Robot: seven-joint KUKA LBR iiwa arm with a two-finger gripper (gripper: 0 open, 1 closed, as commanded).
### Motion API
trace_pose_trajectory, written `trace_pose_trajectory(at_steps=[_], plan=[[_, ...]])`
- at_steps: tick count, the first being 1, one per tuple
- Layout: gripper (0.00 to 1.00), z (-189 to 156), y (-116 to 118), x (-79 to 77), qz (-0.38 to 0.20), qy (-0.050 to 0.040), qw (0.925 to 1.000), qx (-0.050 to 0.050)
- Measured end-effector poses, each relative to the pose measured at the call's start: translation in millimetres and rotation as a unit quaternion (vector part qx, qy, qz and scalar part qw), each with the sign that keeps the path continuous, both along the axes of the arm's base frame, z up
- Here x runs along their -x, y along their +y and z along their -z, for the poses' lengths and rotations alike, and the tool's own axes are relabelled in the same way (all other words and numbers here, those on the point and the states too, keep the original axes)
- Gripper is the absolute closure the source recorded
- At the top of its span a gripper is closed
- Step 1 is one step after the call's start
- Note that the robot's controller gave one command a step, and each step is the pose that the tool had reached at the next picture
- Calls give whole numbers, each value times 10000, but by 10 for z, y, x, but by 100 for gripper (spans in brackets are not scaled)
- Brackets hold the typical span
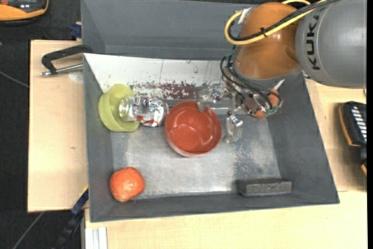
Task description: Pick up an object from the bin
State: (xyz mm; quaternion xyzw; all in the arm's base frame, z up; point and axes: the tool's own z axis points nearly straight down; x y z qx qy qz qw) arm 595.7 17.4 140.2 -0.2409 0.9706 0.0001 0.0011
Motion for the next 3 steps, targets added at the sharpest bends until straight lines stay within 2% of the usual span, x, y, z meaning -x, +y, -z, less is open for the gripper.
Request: trace_pose_trajectory(at_steps=[1, 2, 3], plan=[[0, 729, -229, 178, -574, 25, 9983, -7], [100, 678, -220, 157, -584, -4, 9983, -9], [100, -818, -225, 110, -561, -70, 9984, -11]])
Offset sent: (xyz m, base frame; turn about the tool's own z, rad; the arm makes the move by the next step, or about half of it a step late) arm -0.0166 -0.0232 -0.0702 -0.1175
